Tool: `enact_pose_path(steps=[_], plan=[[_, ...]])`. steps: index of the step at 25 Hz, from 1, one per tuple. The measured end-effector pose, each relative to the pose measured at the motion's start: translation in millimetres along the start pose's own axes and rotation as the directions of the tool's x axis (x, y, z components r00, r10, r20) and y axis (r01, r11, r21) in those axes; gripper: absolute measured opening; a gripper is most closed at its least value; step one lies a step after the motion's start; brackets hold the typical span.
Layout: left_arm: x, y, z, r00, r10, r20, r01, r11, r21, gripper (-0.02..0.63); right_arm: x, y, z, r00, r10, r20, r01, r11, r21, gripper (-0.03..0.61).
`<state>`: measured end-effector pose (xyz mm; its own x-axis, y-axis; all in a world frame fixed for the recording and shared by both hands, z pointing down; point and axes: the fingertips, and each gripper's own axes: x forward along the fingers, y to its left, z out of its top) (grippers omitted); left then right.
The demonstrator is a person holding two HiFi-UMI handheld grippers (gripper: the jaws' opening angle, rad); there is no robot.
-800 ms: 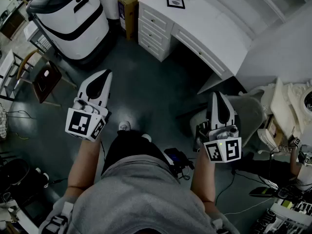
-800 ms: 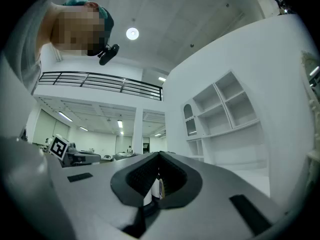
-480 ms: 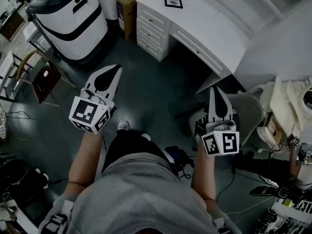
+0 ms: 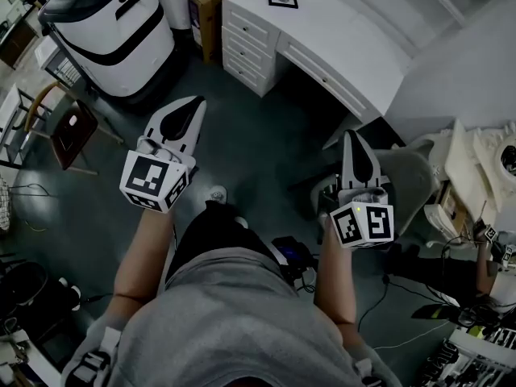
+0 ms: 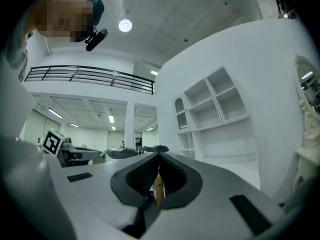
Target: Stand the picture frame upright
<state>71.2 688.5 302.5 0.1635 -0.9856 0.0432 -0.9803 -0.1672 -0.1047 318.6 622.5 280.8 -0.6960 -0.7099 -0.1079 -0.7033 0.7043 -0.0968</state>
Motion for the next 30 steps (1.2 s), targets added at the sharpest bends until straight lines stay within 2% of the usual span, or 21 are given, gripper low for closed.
enact_pose_path(steps=[9, 15, 24, 30], plan=[[34, 24, -2, 1.000, 0.004, 0.024, -0.004, 1.000, -0.003, 0.008, 41, -2, -3, 1.000, 0.029, -0.002, -0.029, 1.000, 0.002, 0.026], [81, 56, -1, 0.999, 0.002, 0.032, -0.002, 1.000, -0.002, 0.008, 88, -13, 1, 0.999, 0.040, 0.008, -0.040, 0.999, -0.010, 0.026], [185, 118, 2, 0.999, -0.036, 0.034, 0.037, 0.999, -0.003, 0.006, 180, -69, -15, 0.998, -0.038, -0.046, 0.038, 0.999, 0.008, 0.028], [241, 148, -1, 0.997, -0.068, 0.032, 0.068, 0.998, -0.007, 0.006, 230, -87, -22, 0.996, -0.064, -0.070, 0.065, 0.998, 0.016, 0.028]])
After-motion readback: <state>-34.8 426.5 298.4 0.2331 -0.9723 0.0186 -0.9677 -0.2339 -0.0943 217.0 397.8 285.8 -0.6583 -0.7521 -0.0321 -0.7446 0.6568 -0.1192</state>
